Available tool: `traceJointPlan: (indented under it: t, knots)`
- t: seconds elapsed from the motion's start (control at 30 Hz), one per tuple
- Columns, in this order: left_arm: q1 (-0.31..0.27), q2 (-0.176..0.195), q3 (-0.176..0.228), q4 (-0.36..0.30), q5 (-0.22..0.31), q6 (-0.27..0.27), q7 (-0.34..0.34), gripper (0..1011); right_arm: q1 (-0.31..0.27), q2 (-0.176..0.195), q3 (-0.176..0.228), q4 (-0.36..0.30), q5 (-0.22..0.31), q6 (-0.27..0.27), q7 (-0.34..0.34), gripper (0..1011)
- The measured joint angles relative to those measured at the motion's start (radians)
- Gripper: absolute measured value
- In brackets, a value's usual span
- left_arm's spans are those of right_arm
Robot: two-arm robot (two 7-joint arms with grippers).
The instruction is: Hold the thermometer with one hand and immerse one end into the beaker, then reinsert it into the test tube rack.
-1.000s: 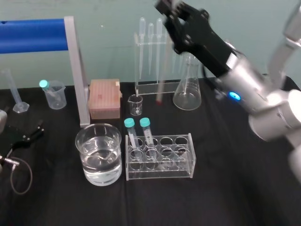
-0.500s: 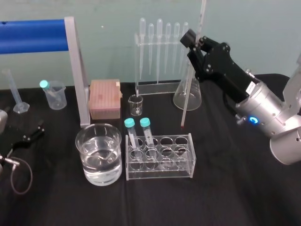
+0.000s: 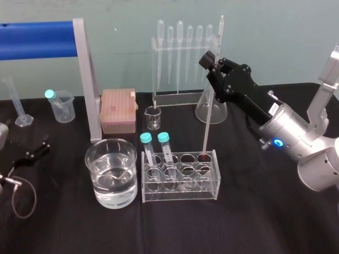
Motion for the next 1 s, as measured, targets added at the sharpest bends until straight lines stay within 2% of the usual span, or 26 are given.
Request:
traceJointPlan:
  t: [1.0]
  knots:
    - [0.000,0.000,0.000,0.000,0.000,0.000,0.000,1008,0.034,-0.025,-0.034,0.108,-0.011,0.018,0.025,55]
